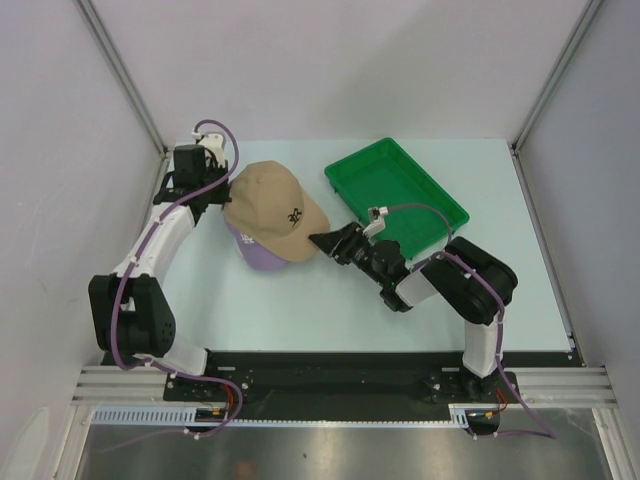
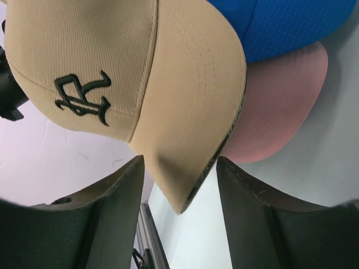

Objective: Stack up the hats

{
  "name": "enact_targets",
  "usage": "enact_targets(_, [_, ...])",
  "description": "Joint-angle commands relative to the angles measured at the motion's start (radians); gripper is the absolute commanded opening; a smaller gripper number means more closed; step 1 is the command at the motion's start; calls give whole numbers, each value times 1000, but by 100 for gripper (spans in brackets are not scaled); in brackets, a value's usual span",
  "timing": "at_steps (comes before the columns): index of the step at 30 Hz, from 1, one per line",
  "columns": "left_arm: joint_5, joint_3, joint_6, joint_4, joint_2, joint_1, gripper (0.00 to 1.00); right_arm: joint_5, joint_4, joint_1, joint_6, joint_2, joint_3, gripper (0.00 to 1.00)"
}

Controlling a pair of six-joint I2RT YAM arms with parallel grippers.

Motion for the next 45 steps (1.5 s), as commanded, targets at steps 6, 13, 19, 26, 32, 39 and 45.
enact_targets(6, [0, -15, 19, -21, -21, -14, 0, 21, 237, -27, 16, 93, 85, 15])
enact_targets(13, [-18, -13, 13, -27, -14, -14, 0, 54, 148, -27, 132, 166, 90, 0])
enact_targets(19, [-93, 1, 8, -50, 23, -14, 0, 156, 25, -6, 158, 136, 39, 0])
enact_targets(26, [-167, 17, -12, -82, 60, -3, 0, 227, -45, 39, 195, 139, -33, 0])
enact_targets(32, [-187, 16, -14, -82, 55, 11, 0, 251, -27, 89, 224, 172, -73, 0])
enact_targets(39, [-117, -2, -1, -49, 31, 6, 0, 230, 83, 109, 176, 188, -88, 6])
enact_targets(45, [-3, -33, 45, -7, -33, -15, 0, 221, 205, 112, 37, 111, -113, 53])
